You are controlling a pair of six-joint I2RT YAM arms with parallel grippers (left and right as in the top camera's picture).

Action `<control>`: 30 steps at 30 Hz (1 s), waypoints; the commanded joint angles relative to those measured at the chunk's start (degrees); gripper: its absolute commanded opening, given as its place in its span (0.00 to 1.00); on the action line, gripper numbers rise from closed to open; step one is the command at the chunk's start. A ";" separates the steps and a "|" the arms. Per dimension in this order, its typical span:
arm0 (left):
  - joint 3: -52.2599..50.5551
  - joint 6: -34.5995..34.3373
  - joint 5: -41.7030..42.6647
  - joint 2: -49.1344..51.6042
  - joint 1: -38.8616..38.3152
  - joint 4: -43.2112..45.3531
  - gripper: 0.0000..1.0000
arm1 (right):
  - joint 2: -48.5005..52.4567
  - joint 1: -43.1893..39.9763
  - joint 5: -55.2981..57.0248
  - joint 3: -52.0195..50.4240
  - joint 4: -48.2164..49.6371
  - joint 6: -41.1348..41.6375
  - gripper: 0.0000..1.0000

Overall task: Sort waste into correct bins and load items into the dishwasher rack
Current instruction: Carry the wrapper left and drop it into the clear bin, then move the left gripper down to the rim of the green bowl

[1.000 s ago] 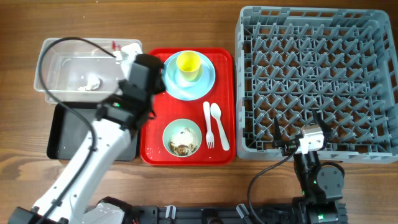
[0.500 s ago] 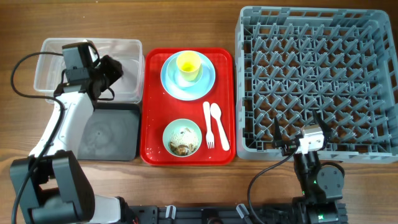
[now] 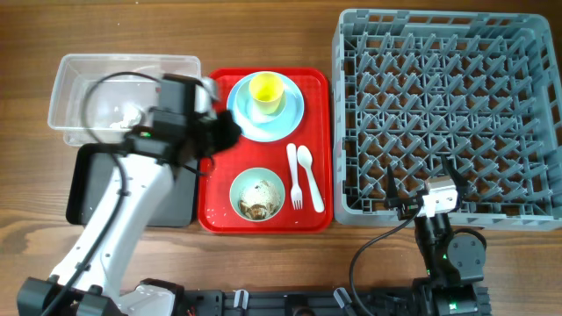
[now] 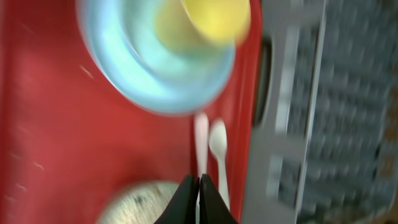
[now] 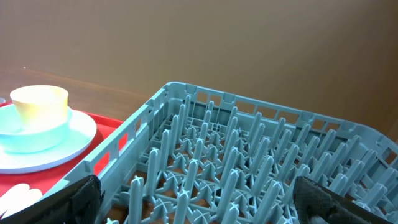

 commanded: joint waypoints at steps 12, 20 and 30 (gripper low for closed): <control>-0.24 -3.19 -25.49 9.01 -38.36 -8.28 0.23 | -0.26 -0.13 -0.57 -0.07 0.15 0.07 1.00; -0.24 -4.50 -25.46 12.07 -40.59 -15.41 0.09 | -0.26 -0.13 -0.57 -0.07 0.15 0.07 1.00; -0.35 -4.44 -30.80 19.28 -40.57 -15.98 0.12 | -0.26 -0.13 -0.57 -0.07 0.15 0.07 1.00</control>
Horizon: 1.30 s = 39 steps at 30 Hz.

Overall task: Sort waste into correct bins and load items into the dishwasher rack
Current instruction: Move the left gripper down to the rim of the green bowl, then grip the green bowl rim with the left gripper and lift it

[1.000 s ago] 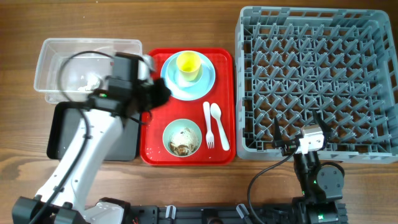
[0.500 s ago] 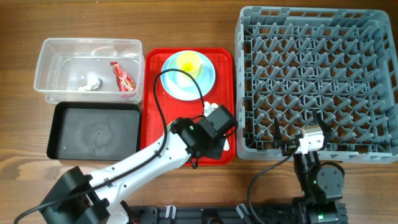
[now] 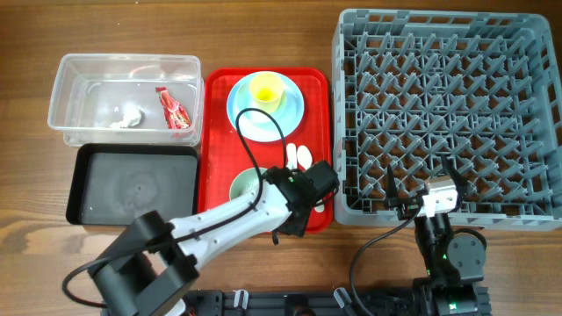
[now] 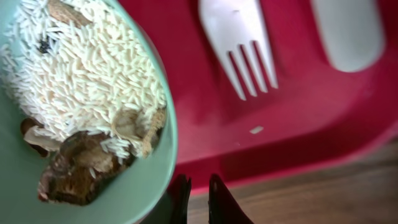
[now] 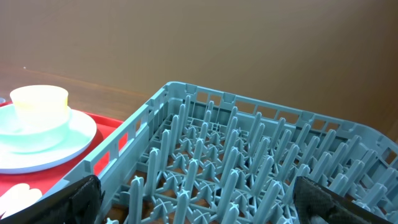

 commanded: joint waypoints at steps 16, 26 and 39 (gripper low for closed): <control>4.39 9.20 4.09 0.98 0.28 -4.33 0.04 | -0.26 -0.13 -0.57 -0.07 0.15 0.07 1.00; 8.74 7.23 -12.41 -3.74 4.04 -4.26 0.40 | -0.26 -0.13 -0.57 -0.07 0.15 0.07 1.00; 2.56 5.49 -8.55 -3.69 8.39 4.20 0.34 | -0.26 -0.13 -0.57 -0.07 0.15 0.07 1.00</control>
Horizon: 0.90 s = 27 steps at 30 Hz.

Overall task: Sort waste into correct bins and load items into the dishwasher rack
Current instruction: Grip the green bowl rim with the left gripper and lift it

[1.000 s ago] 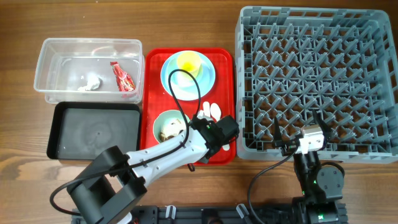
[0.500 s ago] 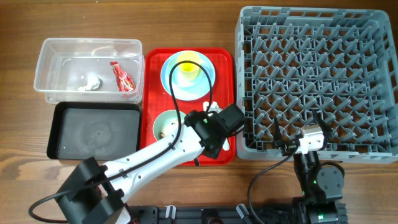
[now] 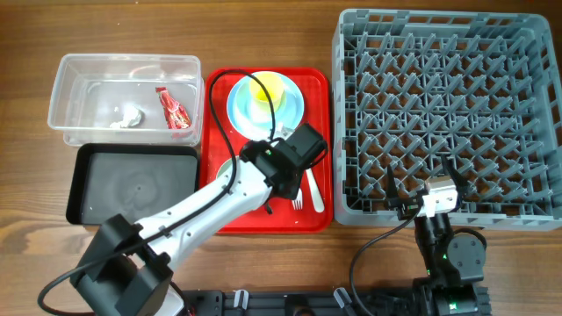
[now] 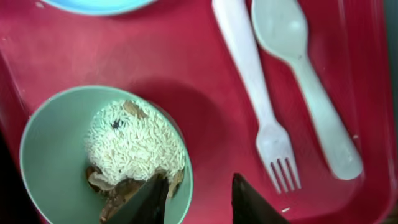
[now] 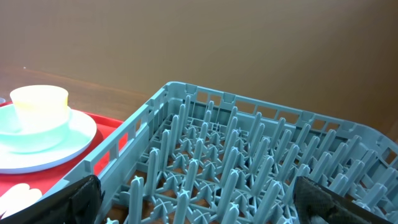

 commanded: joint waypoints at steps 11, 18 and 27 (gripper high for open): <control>-8.92 -1.42 0.28 -0.52 0.11 6.86 0.27 | -0.26 -0.13 -0.57 -0.07 0.17 0.07 1.00; -10.23 -1.60 0.26 -0.50 0.11 8.92 0.21 | -0.26 -0.13 -0.57 -0.07 0.15 0.09 1.00; -10.23 -1.57 0.26 0.76 0.11 9.86 0.22 | -0.26 -0.13 -0.57 -0.07 0.17 0.07 1.00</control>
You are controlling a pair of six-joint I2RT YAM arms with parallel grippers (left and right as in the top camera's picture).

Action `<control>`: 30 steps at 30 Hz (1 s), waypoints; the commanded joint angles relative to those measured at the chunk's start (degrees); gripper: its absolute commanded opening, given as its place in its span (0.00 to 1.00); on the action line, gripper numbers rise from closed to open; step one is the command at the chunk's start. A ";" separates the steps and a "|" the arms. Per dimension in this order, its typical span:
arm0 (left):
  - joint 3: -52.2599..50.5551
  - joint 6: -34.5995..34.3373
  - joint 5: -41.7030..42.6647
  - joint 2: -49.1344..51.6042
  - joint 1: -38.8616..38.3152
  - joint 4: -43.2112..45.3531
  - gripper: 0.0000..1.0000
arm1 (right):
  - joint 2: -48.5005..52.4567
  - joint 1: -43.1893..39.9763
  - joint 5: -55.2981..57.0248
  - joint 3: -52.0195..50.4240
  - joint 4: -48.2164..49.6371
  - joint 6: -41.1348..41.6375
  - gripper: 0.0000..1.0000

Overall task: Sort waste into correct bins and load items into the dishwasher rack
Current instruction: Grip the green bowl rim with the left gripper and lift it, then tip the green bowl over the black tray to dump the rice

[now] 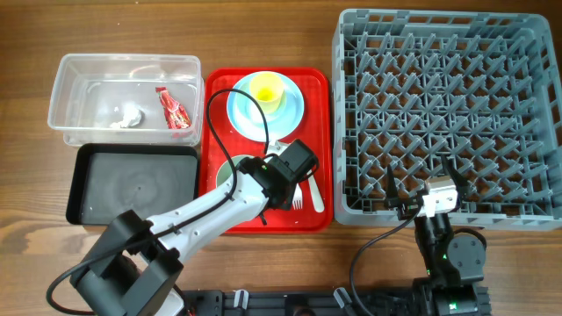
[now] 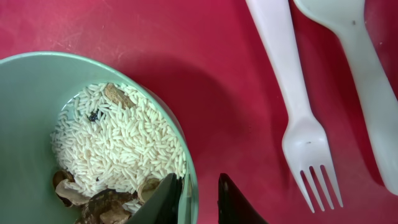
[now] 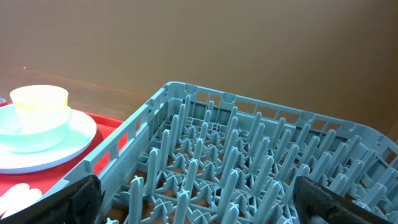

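A green bowl [image 2: 28, 124] holding rice and brown scraps sits at the front of the red tray [image 1: 219, 96]. My left gripper [image 2: 198, 200] is open, one finger inside the bowl's right rim and the other outside it, over the tray. To the right of the bowl lie a white fork [image 2: 292, 93] and a white spoon [image 2: 364, 68]. On the blue plate [image 1: 294, 110] at the back of the tray stands a yellow cup [image 1: 267, 88]. My right gripper [image 3: 205, 202] hangs open at the front edge of the grey dishwasher rack [image 1: 443, 105], holding nothing.
A clear bin [image 1: 127, 58] at the back left holds a red wrapper [image 1: 172, 107] and a crumpled white scrap. A black bin [image 1: 132, 184] lies in front of it, left of the tray. The left arm covers most of the bowl in the overhead view.
My left gripper has come down closer to the bowl. It was open above the right rim; now its fingers stand astride that rim with a narrower gap. The right arm has not moved.
My left gripper was shut over the tray's back left, near the clear bin. Then it was nearly shut by the bowl at the tray's front edge. Then it was open above the bowl's right rim, and now it straddles that rim.
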 commanded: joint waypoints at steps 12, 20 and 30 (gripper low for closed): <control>-0.42 -0.33 -0.11 2.01 0.11 -0.57 0.05 | -0.26 -0.13 -0.57 -0.07 0.15 0.09 1.00; 9.66 -0.09 0.04 0.92 0.68 -7.78 0.04 | -0.26 -0.13 -0.57 -0.07 0.15 0.09 1.00; 20.52 13.16 33.75 -2.99 30.51 -21.53 0.04 | -0.26 -0.13 -0.57 -0.07 0.15 0.09 1.00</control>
